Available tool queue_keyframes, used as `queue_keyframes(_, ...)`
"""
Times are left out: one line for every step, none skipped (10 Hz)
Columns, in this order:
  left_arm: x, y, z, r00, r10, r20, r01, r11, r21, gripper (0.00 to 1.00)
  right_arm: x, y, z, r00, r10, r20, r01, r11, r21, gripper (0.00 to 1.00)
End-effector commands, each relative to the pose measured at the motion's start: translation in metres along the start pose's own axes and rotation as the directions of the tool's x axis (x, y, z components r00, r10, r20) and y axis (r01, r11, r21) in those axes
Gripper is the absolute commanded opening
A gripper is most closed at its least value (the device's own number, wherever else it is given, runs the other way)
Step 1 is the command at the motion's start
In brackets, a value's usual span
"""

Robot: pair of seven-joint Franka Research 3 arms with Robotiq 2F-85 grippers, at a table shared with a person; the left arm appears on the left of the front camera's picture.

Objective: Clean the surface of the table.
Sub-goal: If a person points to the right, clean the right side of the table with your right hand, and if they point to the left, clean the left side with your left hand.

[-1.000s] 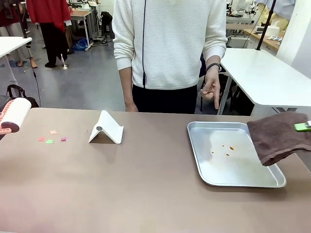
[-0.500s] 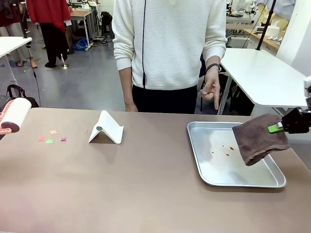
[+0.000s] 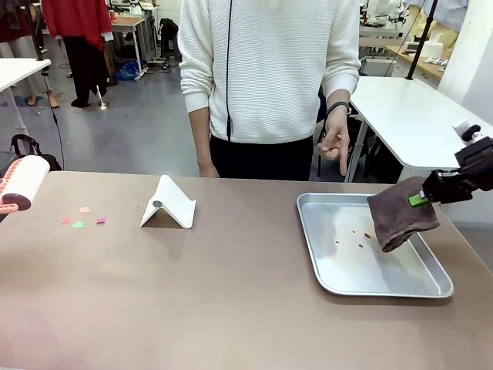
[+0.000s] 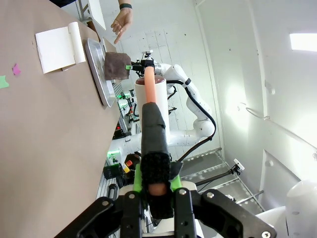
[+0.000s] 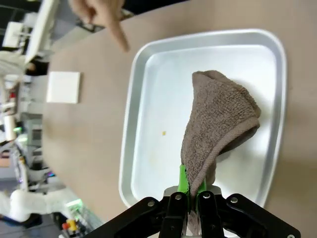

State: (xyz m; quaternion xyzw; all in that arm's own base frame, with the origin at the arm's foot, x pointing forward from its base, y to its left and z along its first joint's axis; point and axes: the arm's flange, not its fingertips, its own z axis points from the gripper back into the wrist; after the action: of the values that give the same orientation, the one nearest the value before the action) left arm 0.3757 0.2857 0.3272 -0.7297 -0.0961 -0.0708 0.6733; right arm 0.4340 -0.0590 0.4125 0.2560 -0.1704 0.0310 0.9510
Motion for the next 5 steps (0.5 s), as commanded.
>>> queue_keyframes(-0.001,-0.006,-0.001,1.0,-0.012,0.013,0.012,1.0,-0.007,0.0,0.015,0.013,-0.01,0.999,-0.006,-0.051,-0.004,0.982,-0.189,0.0)
queue_keyframes(-0.001,-0.006,-0.001,1.0,-0.012,0.013,0.012,1.0,-0.007,0.0,0.021,0.015,-0.016,0.998,0.013,-0.061,-0.028,0.967,-0.251,0.0)
queue_keyframes(-0.001,-0.006,-0.001,1.0,-0.012,0.013,0.012,1.0,-0.007,0.0,0.024,0.018,-0.023,0.997,0.027,-0.069,-0.046,0.954,-0.296,0.0)
queue_keyframes(-0.001,-0.006,-0.001,1.0,-0.012,0.013,0.012,1.0,-0.007,0.0,0.025,0.022,-0.035,0.995,0.042,-0.095,-0.067,0.956,-0.286,0.0)
queue_keyframes(-0.001,-0.006,-0.001,1.0,-0.012,0.013,0.012,1.0,-0.007,0.0,0.024,0.023,-0.05,0.991,0.029,-0.134,-0.058,0.975,-0.217,0.0)
